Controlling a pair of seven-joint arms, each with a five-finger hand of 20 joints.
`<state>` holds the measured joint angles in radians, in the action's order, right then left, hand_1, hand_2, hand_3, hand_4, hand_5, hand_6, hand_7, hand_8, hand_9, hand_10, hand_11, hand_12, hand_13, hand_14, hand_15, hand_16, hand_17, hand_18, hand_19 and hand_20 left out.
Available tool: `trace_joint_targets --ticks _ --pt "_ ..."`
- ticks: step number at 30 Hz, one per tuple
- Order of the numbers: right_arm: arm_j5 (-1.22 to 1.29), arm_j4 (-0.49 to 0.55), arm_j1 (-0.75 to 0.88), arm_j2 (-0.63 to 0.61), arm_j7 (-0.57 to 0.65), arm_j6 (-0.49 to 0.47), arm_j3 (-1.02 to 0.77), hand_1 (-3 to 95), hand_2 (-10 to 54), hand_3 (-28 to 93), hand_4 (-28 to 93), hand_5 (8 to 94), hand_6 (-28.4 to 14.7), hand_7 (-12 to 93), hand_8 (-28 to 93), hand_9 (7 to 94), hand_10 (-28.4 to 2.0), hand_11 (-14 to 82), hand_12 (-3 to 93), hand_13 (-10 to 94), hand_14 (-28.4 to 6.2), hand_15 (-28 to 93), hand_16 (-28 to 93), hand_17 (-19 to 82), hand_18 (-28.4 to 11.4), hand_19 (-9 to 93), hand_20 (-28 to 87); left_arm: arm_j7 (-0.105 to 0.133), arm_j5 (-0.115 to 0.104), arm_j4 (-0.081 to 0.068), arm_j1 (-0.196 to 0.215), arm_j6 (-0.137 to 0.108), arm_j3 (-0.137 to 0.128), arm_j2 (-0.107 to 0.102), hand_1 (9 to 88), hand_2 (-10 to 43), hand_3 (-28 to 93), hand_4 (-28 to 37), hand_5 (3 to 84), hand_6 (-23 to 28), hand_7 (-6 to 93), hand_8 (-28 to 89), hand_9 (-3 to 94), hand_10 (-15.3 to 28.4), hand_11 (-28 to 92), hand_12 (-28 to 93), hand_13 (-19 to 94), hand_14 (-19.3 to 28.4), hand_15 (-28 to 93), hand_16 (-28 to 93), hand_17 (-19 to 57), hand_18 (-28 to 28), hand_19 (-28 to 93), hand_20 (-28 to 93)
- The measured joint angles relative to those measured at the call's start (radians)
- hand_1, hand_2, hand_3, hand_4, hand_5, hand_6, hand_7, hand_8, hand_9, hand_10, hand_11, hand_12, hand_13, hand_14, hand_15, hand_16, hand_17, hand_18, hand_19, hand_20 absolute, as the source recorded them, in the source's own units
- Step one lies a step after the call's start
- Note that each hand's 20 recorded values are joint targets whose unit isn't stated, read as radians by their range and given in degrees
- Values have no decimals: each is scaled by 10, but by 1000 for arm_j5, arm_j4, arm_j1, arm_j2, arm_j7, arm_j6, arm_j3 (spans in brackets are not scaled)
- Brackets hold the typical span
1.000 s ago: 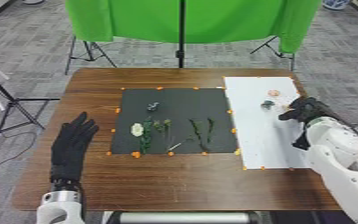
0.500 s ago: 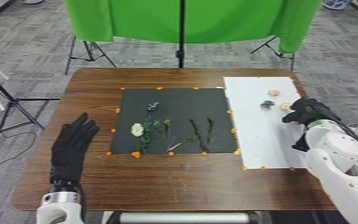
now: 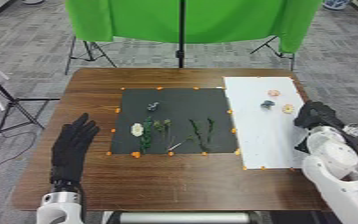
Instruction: Arrange flowers
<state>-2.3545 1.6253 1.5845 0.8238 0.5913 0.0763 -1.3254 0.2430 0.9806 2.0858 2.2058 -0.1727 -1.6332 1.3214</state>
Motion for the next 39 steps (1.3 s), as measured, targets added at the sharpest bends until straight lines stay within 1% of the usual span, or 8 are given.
trace_joint_targets --ticks 3,10,15,18,20,26,31,39 --pt "-9 -14 8 0 -23 86 12 595 -95 605 -222 825 26 224 59 932 -81 84 369 907 -23 614 331 664 -117 932 581 -1 -1 1 2 0 -1 0 160 36 650 -283 368 51 93 -59 369 127 166 112 262 171 233 -15 2 125 121 179" --pt "3 91 5 -25 -30 92 32 594 -95 606 -218 828 25 222 63 935 -86 78 370 908 -21 614 335 666 -114 932 590 -5 -2 1 2 0 -3 -2 160 35 649 -283 370 52 92 -60 369 127 165 112 262 172 234 -15 2 126 121 179" --pt "50 148 -180 -60 -90 107 264 593 -95 607 -215 826 28 223 64 932 -89 71 371 907 -20 615 338 667 -111 932 594 -7 -4 1 2 0 -5 -8 160 38 645 -283 369 51 92 -59 369 127 165 112 262 172 233 -15 2 126 121 179" --pt "73 120 -343 -26 -171 112 429 591 -95 608 -215 823 29 226 63 930 -89 69 372 907 -19 617 339 669 -112 932 596 -7 -4 0 1 1 -6 -9 158 38 646 -283 370 52 92 -60 369 127 165 113 262 172 233 -15 2 126 121 179" --pt "84 59 -453 37 -222 111 522 591 -95 609 -216 821 29 227 62 930 -88 67 371 908 -19 617 339 669 -112 932 598 -5 -4 -1 -1 2 -5 -9 157 39 646 -283 371 52 90 -60 369 128 165 113 262 172 234 -15 2 126 121 179" --pt "112 -117 -669 223 -241 62 744 590 -95 610 -219 819 30 231 59 926 -85 65 373 908 -19 619 340 669 -111 932 602 -5 -4 -5 -10 8 4 -9 155 39 647 -283 371 52 91 -59 370 128 165 113 261 172 233 -15 2 126 120 179" --pt "132 -99 -700 316 -251 -25 806 585 -95 613 -218 811 33 231 54 917 -88 60 369 905 -19 621 342 668 -111 932 605 -5 -4 -8 -16 8 6 -9 155 39 648 -283 371 52 91 -59 370 128 164 113 262 172 233 -14 2 125 121 179" --pt "125 -66 -685 347 -280 -38 873 580 -95 614 -216 796 37 227 44 897 -93 52 361 899 -21 625 343 662 -112 932 611 -5 -4 -9 -17 11 8 -9 155 40 648 -283 371 52 90 -59 359 125 159 114 259 171 230 -14 1 125 119 178"
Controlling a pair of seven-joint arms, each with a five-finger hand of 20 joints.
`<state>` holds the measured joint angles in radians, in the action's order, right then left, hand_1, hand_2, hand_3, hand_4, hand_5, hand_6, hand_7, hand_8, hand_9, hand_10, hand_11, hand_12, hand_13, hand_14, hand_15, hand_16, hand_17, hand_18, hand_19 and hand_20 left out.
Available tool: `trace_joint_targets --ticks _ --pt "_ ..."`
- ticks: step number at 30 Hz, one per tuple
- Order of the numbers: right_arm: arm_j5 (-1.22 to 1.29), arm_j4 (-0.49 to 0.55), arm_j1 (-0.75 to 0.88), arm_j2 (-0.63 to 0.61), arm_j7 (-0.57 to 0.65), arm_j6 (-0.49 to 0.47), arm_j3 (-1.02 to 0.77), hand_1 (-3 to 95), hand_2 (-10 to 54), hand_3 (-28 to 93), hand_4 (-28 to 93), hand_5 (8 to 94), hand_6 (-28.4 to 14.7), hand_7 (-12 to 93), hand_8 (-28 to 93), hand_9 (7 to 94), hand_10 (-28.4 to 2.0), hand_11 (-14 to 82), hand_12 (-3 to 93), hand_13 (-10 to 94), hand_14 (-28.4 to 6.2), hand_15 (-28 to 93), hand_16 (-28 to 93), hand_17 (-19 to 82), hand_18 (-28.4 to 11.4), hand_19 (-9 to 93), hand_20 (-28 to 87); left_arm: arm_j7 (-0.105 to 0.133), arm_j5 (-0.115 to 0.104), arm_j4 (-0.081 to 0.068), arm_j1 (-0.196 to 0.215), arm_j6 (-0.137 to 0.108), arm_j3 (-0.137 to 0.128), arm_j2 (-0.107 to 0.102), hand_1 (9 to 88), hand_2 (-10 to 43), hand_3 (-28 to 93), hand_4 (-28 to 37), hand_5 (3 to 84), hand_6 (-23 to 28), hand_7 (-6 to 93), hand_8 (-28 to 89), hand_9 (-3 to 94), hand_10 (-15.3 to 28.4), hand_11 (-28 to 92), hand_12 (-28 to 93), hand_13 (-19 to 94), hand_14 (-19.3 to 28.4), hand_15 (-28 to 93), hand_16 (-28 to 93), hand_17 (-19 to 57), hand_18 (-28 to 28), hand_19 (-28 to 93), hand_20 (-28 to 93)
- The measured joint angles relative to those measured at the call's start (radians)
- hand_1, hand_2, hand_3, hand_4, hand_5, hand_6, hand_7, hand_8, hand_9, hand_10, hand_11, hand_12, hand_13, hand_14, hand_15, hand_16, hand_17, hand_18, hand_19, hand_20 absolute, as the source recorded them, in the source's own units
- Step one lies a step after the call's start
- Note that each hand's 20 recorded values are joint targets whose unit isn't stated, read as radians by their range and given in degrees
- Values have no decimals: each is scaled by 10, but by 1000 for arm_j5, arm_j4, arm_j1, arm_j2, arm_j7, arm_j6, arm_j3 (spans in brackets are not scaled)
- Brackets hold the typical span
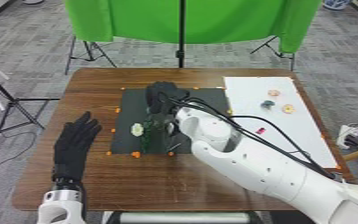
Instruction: Arrange flowers
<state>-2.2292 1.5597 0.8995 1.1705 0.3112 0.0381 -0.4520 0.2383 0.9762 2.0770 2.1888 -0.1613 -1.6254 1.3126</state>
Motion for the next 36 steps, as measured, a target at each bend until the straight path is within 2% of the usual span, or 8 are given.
trace_joint_targets --ticks 9,13,16,23,31,36 --pt "-31 -54 15 5 -8 0 4 565 -95 615 -211 781 37 210 34 871 -96 54 339 896 -22 627 342 660 -113 932 614 0 0 -1 -1 1 1 0 155 40 647 -283 369 51 89 -58 356 124 155 117 258 169 227 -12 1 125 117 178" --pt "-34 -60 25 4 -10 -11 -6 543 -95 605 -200 754 33 197 28 815 -105 110 271 889 -23 624 339 651 -115 932 614 1 0 -1 -1 4 1 0 155 39 649 -283 368 51 89 -58 355 124 154 118 258 169 227 -11 1 125 117 179" --pt "-34 -60 32 3 -14 -31 -16 479 -95 676 -217 698 33 187 5 743 -116 161 187 876 -23 616 338 634 -118 932 607 1 0 -1 -1 5 1 0 155 39 648 -283 368 50 90 -58 355 124 155 119 258 170 227 -11 0 126 117 179" --pt "-36 -54 40 -3 -17 -92 -32 444 -95 724 -223 654 40 184 -108 713 -122 156 185 868 -24 617 334 631 -117 932 602 0 0 -1 -1 8 0 1 156 37 649 -283 367 50 90 -58 355 124 154 119 257 170 227 -11 1 125 115 179" --pt "-34 -33 50 -21 -17 -91 -45 429 -95 722 -224 611 37 178 -114 686 -126 150 185 857 -27 614 333 619 -121 932 595 0 0 -1 -1 11 0 1 155 34 653 -283 366 49 89 -58 354 123 153 119 257 170 226 -11 0 126 115 179" --pt "-9 53 85 -54 -13 -89 -112 395 -95 709 -208 602 22 166 -106 681 -132 153 190 838 -42 617 332 605 -130 932 588 -3 1 -1 -1 19 -1 3 157 34 651 -283 365 49 88 -58 354 124 153 120 256 171 227 -11 0 126 116 179"
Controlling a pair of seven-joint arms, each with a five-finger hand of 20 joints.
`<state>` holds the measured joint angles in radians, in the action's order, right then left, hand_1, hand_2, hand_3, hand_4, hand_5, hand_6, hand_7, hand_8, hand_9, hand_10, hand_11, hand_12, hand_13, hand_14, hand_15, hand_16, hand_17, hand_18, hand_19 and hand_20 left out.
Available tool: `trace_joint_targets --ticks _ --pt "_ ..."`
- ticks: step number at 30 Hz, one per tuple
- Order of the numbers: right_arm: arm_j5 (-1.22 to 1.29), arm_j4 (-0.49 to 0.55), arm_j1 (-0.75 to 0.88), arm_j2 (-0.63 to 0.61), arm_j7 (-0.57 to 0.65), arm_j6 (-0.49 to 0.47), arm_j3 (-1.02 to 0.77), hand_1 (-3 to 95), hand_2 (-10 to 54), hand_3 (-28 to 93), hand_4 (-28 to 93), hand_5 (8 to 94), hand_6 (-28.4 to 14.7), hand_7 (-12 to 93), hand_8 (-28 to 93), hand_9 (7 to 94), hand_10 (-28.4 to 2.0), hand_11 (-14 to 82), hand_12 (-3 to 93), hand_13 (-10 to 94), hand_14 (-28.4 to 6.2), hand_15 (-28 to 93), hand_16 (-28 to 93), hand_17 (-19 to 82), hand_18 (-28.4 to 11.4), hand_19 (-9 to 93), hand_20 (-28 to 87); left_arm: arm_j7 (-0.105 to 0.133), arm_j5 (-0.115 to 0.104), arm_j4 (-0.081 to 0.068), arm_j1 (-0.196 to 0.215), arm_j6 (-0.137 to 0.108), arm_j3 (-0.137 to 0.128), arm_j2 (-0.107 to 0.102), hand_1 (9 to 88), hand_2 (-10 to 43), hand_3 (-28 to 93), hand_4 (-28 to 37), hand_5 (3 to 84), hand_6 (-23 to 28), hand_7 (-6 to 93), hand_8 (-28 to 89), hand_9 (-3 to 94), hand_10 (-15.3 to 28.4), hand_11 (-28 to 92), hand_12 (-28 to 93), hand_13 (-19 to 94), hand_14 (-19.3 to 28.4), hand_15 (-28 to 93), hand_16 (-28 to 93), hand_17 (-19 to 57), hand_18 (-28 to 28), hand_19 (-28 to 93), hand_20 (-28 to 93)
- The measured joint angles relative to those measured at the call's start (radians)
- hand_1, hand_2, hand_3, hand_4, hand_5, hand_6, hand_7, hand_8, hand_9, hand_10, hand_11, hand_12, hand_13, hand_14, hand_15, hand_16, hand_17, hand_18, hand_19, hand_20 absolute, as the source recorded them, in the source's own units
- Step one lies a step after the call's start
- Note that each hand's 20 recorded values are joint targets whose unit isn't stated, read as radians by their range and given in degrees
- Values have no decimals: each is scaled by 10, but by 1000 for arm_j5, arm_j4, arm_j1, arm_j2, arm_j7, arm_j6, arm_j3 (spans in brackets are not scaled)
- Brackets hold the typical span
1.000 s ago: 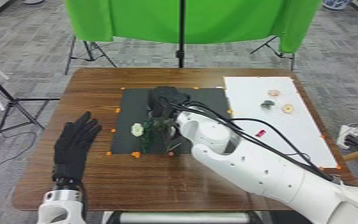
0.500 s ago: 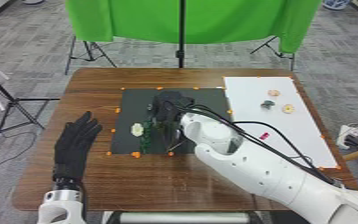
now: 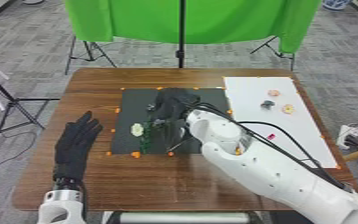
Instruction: Arrange flowers
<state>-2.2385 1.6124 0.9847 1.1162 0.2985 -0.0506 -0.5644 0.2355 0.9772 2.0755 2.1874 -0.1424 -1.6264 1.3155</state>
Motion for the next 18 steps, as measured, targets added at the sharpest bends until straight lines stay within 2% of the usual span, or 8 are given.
trace_joint_targets --ticks 5,8,11,14,18 --pt "-1 146 57 -79 61 75 -121 372 -95 687 -189 581 8 136 -95 673 -153 152 200 824 -55 632 337 606 -128 932 594 -2 0 0 1 4 -4 2 156 33 652 -283 364 49 88 -57 355 124 154 120 257 170 226 -10 0 126 117 178" --pt "-21 169 68 -134 148 67 -202 363 -95 685 -182 576 11 130 -91 662 -159 147 201 817 -61 636 338 601 -130 932 594 -2 5 2 4 4 -8 2 156 33 653 -283 365 49 88 -58 356 124 154 120 257 170 225 -10 0 126 116 178" --pt "-36 136 68 -188 217 -69 -292 356 -95 689 -180 550 23 122 -92 627 -164 119 192 792 -73 638 336 588 -138 932 588 -2 7 4 10 3 -12 4 157 33 652 -283 364 48 88 -58 356 124 154 120 257 170 225 -10 0 126 116 177" --pt "-51 54 60 -239 228 -222 -343 352 -95 692 -182 524 23 115 -93 593 -171 99 188 777 -81 639 333 574 -144 932 577 -2 7 6 17 3 -13 6 159 33 650 -283 364 48 87 -57 356 124 154 120 257 170 225 -10 0 126 115 177" --pt "-51 -45 67 -279 242 -279 -373 348 -95 697 -188 505 24 112 -90 576 -175 93 191 767 -85 645 332 569 -147 932 568 -3 6 6 18 3 -14 7 157 34 651 -283 364 49 88 -57 356 124 154 119 257 171 226 -9 -1 126 115 178"
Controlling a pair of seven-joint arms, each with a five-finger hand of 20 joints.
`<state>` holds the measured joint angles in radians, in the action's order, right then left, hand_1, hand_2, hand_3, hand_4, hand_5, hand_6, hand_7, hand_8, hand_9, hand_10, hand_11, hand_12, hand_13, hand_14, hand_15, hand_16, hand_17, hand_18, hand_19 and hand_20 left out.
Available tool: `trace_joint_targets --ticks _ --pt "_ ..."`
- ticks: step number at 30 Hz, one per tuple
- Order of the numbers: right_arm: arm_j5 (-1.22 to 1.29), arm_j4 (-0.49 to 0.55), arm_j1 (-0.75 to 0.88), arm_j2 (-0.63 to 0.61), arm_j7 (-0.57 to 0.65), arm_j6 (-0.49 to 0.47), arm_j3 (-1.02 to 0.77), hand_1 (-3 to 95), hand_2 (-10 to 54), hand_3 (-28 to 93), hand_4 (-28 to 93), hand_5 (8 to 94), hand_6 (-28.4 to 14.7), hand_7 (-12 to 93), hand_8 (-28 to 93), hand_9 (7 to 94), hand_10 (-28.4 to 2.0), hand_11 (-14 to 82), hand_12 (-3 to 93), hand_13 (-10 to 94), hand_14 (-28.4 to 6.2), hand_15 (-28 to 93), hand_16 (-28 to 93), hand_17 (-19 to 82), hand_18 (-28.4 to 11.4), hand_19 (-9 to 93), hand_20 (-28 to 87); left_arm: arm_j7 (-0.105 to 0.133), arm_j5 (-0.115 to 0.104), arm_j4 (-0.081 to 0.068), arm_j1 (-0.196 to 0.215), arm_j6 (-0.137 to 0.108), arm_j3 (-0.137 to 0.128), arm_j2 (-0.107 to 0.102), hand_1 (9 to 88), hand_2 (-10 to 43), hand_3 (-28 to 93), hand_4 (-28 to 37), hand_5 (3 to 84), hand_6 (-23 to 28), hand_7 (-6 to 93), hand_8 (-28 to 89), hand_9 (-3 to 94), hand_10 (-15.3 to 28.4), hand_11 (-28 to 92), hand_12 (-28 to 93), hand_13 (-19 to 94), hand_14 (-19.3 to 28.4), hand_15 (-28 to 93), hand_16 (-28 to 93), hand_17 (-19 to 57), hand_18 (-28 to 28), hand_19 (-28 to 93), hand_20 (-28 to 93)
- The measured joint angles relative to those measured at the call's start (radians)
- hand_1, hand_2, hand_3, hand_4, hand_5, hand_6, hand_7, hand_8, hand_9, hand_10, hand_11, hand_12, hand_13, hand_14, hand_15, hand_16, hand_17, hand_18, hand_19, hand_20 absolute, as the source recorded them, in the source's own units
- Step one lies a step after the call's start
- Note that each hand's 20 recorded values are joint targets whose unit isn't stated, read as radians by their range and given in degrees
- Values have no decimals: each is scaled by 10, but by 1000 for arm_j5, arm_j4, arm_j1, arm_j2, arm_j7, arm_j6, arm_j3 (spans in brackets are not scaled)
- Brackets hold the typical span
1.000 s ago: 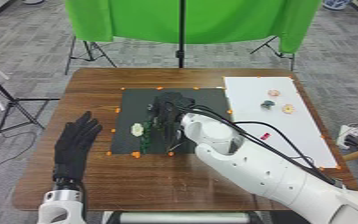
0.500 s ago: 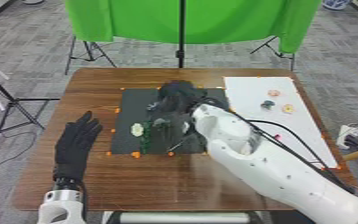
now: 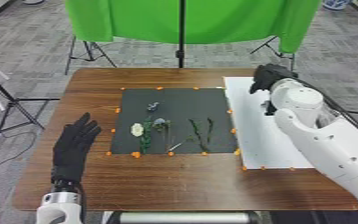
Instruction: Arrange flowers
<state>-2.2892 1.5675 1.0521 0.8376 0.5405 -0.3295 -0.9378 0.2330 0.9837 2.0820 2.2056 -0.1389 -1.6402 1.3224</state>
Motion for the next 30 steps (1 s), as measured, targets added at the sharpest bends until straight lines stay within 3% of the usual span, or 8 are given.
trace_joint_targets --ticks 6,14,15,16,18,24,30 --pt "-6 -22 44 -4 25 -26 -29 350 -95 700 -198 518 26 119 -90 576 -175 91 194 768 -85 664 327 570 -146 932 563 -1 0 0 -1 0 0 0 159 33 650 -283 364 49 87 -57 356 124 154 120 257 171 225 -10 -1 126 115 178" --pt "-1 -23 106 3 28 -29 -50 470 -95 695 -218 633 31 153 -107 728 -139 167 195 863 -32 652 321 645 -113 932 602 -2 0 1 0 0 0 1 157 33 652 -283 364 48 89 -57 356 124 154 120 256 170 224 -9 0 125 113 178" --pt "-3 -25 115 3 27 -19 -50 526 -95 639 -215 677 26 163 -34 787 -114 121 269 882 -24 642 330 661 -108 932 606 -2 0 1 0 0 0 1 158 33 650 -283 364 49 88 -57 356 124 154 120 256 170 223 -9 0 125 113 178" --pt "-6 -25 121 3 26 2 -50 571 -95 590 -202 725 22 171 19 842 -97 81 327 897 -18 637 334 676 -104 932 609 -2 0 1 0 0 0 1 158 34 649 -283 364 49 88 -58 356 124 154 120 256 170 223 -10 0 125 113 178" --pt "-15 -29 132 4 21 68 -47 605 -95 575 -196 787 18 198 63 897 -87 74 359 918 -12 631 336 696 -98 932 612 -2 -1 1 0 -1 0 1 158 34 649 -283 364 49 88 -57 356 124 154 120 256 170 223 -9 0 125 113 178" --pt "-15 -25 168 -8 -18 362 -17 610 -95 587 -197 819 13 208 77 926 -83 78 375 931 -8 629 343 708 -96 932 620 -3 -1 2 1 -1 -1 2 157 33 651 -283 364 49 88 -57 356 124 153 120 257 170 224 -9 0 125 113 178" --pt "41 139 172 -35 -72 438 38 609 -95 589 -195 820 13 209 79 928 -84 74 379 931 -8 629 347 710 -97 932 628 -6 -2 2 1 2 0 2 159 34 648 -283 364 49 87 -57 356 124 153 120 256 170 224 -9 -1 126 113 178"
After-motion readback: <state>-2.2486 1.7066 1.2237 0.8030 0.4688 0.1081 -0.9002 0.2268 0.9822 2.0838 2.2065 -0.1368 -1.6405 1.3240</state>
